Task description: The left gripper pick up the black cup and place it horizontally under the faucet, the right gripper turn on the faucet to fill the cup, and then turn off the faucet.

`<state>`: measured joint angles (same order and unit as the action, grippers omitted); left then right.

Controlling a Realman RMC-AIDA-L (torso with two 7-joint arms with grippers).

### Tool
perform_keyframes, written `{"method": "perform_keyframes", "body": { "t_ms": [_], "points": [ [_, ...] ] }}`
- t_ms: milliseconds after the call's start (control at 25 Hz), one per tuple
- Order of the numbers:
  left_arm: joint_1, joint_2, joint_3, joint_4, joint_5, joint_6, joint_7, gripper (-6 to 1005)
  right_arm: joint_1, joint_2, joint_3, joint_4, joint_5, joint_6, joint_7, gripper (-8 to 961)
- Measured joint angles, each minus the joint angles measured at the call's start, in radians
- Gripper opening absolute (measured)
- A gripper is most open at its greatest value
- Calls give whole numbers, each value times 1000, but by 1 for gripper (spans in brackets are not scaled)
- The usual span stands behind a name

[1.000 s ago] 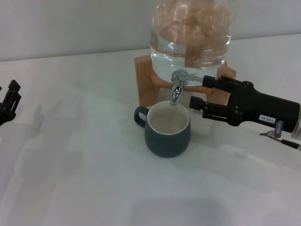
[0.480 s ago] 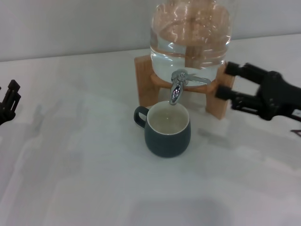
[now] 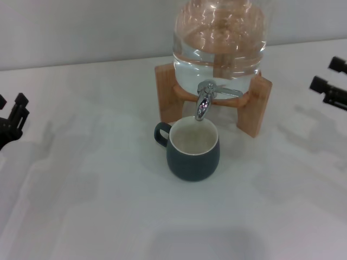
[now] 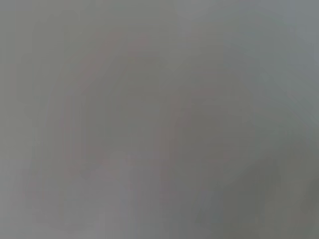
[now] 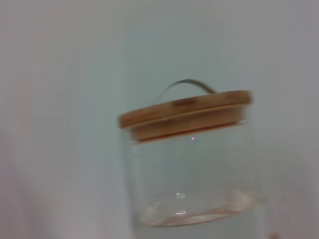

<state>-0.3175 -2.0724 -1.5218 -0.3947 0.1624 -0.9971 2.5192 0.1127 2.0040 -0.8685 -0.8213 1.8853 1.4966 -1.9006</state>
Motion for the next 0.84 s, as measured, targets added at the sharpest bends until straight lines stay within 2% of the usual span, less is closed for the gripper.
{"method": "perform_keyframes", "body": {
  "t_ms": [280,480,640,840],
  "points": [
    [0,3,0,0,26,0,-35,515,0,0,64,2,-3,-55,-168,850],
    [3,3,-1,3,61,0,-37,515,0,2,139,87,-2,-126,-285,850],
    [3,2,-4,5,111,7,-37,515,-1,0,217,140,-2,-135,-301,850],
    [7,-1,-5,-1,159,15,-29,515,-8,1,237,146,6,-133,-302,850]
  ]
}}
